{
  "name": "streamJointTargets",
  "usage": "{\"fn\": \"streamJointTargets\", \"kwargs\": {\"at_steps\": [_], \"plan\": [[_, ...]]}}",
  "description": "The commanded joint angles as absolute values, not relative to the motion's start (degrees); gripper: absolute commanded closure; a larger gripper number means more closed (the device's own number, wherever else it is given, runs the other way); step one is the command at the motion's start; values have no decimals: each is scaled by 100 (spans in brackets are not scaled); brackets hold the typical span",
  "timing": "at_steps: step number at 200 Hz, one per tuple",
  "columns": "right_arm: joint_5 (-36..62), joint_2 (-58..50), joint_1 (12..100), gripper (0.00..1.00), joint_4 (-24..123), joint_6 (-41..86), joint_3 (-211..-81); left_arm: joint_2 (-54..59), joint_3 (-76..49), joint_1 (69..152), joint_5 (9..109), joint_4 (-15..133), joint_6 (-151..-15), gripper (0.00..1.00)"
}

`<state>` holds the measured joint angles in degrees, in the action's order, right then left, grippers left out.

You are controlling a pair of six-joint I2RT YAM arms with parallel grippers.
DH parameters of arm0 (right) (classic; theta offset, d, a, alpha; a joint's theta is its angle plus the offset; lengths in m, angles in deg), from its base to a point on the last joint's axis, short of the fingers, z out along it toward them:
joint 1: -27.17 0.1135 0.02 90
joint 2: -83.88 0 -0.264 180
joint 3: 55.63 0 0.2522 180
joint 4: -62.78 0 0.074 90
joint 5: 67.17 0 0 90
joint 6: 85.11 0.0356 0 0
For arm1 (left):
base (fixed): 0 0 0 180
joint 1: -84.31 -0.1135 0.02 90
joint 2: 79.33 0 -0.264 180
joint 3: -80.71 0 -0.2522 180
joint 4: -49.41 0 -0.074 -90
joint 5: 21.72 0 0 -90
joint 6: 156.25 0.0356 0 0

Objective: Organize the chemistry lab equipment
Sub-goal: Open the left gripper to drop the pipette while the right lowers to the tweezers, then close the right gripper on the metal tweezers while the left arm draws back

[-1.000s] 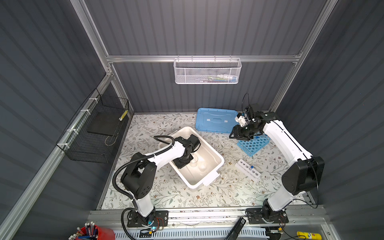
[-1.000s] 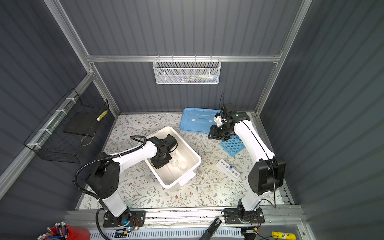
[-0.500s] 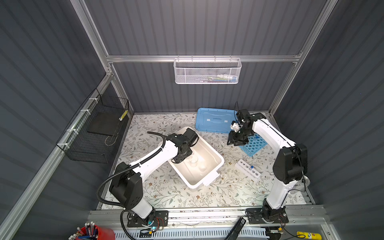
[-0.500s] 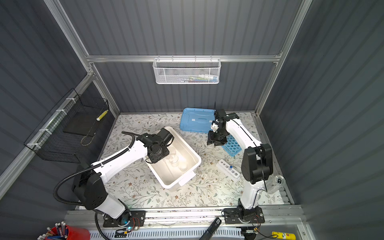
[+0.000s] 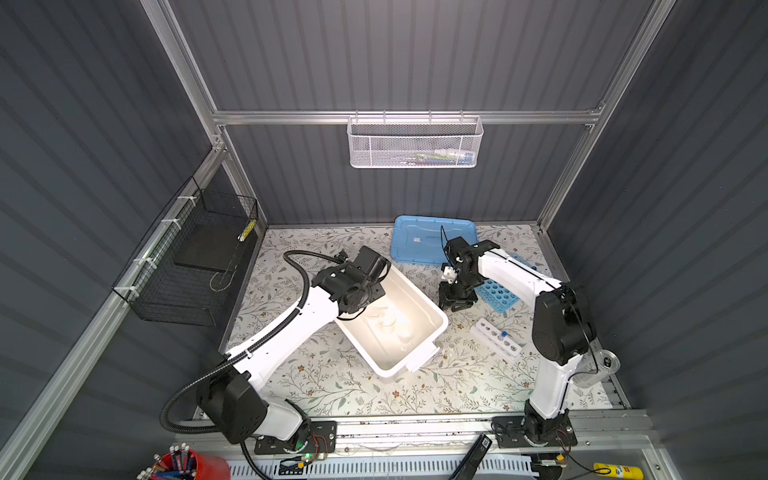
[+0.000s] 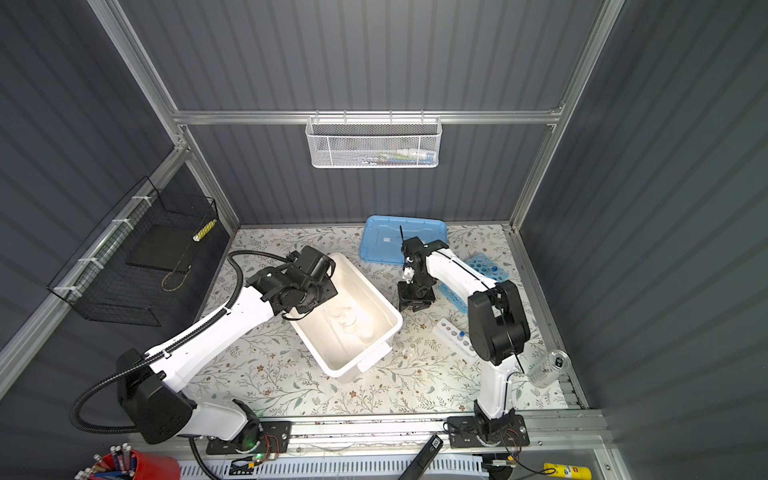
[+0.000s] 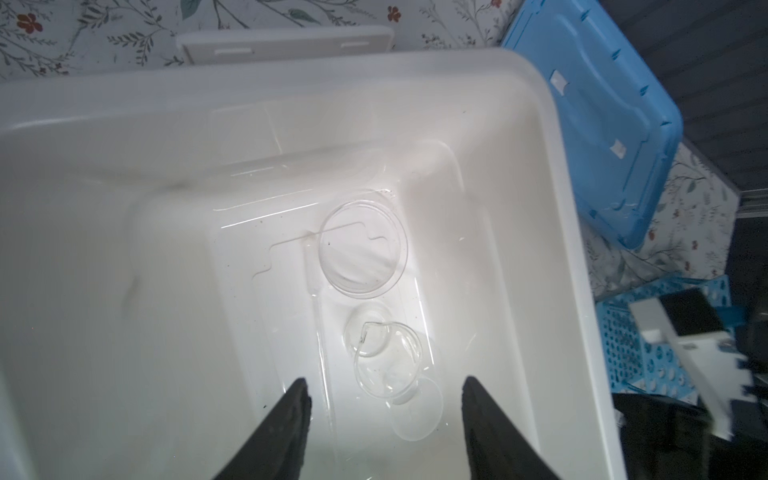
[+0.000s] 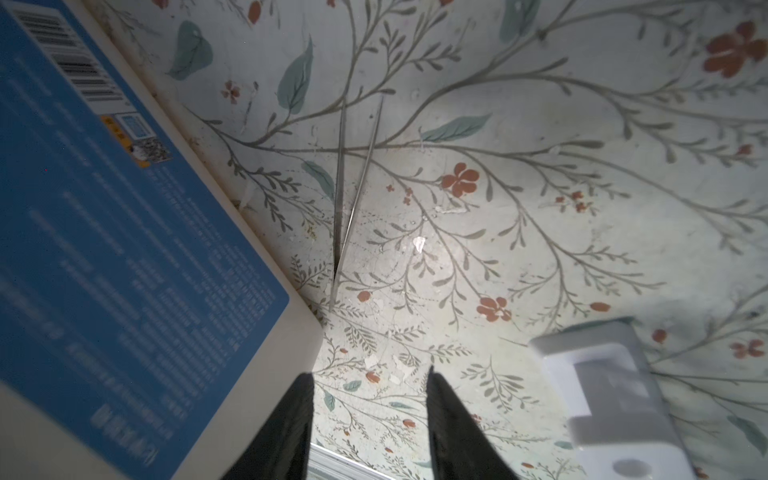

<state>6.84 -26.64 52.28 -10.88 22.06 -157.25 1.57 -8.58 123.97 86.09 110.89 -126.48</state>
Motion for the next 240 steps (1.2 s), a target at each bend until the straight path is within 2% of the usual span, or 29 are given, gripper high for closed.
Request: {"fn": "streamJointTargets", "kwargs": {"at_steps": [1, 140, 240], "plan": [[860, -2876, 5313, 54, -929, 2491, -15815, -146, -997, 12395, 8565, 10690, -12207, 38], [1552, -4006, 5872, 56, -674, 3023, -16405, -1130, -1329, 12395, 8727, 10768, -11790, 35], [2202, -4240, 5926, 72, -153, 3064, -15901, -1302, -1342, 12386, 8771, 10975, -11696, 34]]}}
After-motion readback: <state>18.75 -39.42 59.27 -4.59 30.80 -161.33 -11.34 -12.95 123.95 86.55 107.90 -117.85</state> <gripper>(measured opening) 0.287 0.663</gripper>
